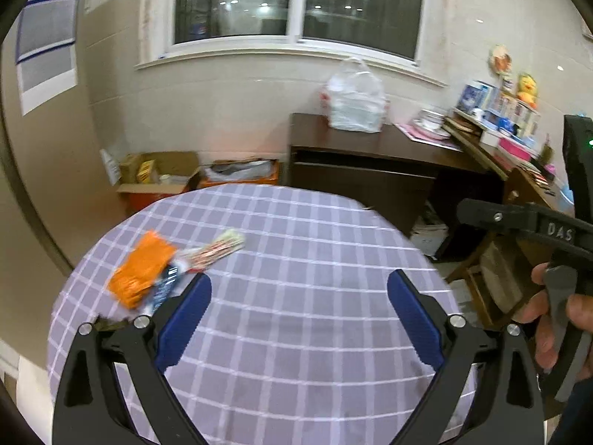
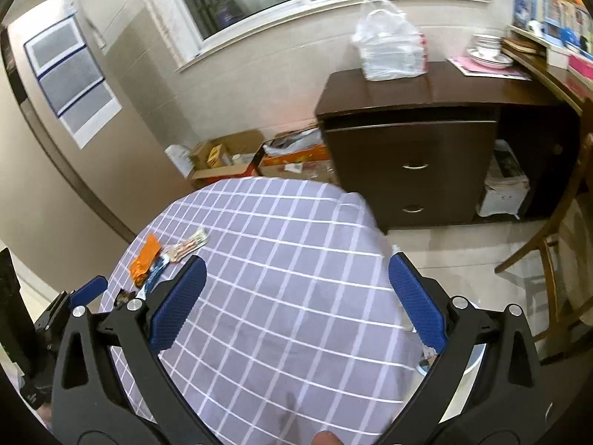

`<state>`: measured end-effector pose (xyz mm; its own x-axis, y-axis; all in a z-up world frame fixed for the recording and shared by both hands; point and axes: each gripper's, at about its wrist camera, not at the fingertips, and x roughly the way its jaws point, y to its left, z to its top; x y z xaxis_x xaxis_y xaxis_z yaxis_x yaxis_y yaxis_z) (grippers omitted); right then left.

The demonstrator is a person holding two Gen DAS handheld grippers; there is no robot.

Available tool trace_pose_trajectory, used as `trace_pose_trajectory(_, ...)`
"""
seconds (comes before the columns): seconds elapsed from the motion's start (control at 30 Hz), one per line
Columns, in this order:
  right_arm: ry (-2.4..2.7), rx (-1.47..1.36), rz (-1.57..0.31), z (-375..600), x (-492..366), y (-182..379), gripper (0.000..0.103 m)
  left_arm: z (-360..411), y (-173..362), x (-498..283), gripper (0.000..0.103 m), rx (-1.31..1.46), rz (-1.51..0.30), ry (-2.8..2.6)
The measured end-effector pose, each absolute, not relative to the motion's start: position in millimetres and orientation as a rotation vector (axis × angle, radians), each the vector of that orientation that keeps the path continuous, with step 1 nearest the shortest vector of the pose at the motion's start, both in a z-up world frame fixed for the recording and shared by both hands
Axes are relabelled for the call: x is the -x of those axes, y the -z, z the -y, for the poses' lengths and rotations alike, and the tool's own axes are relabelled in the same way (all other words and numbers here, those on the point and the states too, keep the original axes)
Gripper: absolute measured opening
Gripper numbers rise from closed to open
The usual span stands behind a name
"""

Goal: Collect trash
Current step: 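Return both tools to the table above the remaining trash, then grasp the red-white snack wrapper with the right tool while the left tool grasps the dark wrapper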

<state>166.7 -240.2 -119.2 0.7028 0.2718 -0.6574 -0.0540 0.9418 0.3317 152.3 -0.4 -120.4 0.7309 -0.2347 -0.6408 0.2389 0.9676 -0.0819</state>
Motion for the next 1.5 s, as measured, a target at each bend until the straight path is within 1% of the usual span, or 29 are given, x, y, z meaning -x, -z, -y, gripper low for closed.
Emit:
trace_pose_trajectory(0.2, -0.249, -0.249, -0.807, 198, -175, 123, 0.097, -60, 138, -148, 0.094, -0.027, -0.720, 0.177)
trace_pose_trajectory(0.47, -0.311, -0.189, -0.872, 149, -188, 141, 0.097, -145, 174, -152, 0.094, -0.042, -0.783, 0.039)
trace_pose_trajectory(0.63, -0.344, -0.159, -0.905, 126, -195, 151, 0.097, -164, 196, -170, 0.094, -0.083, -0.821, 0.051)
trace_pose_trajectory(0.93, -0.391, -0.101, -0.966, 84, -220, 175, 0.097, -166, 226, -198, 0.093, -0.152, -0.874, 0.139)
trace_pose_trajectory(1.0, -0.393, -0.094, -0.980, 76, -231, 183, 0.097, -164, 229, -199, 0.070, -0.123, -0.895, 0.165)
trace_pose_trajectory(1.13, -0.390, -0.102, -1.018, 59, -259, 201, 0.097, -163, 231, -197, 0.064, -0.100, -0.900, 0.165)
trace_pose_trajectory(1.2, -0.381, -0.119, -1.029, 54, -273, 207, 0.097, -163, 231, -196, 0.054, -0.094, -0.897, 0.161)
trace_pose_trajectory(1.33, -0.336, -0.132, -1.036, 37, -302, 218, 0.096, -165, 231, -196, 0.051, -0.065, -0.896, 0.141)
trace_pose_trajectory(1.37, -0.328, -0.130, -1.035, 33, -306, 219, 0.091, -165, 230, -196, 0.050, -0.058, -0.895, 0.137)
trace_pose_trajectory(1.4, -0.318, -0.123, -1.032, 29, -311, 222, 0.082, -165, 230, -196, 0.050, -0.055, -0.895, 0.131)
trace_pose_trajectory(1.43, -0.299, -0.097, -1.027, 23, -315, 224, 0.080, -165, 230, -196, 0.049, -0.050, -0.895, 0.128)
trace_pose_trajectory(1.5, -0.276, -0.026, -0.998, 12, -318, 225, 0.064, -165, 229, -195, 0.046, -0.043, -0.895, 0.122)
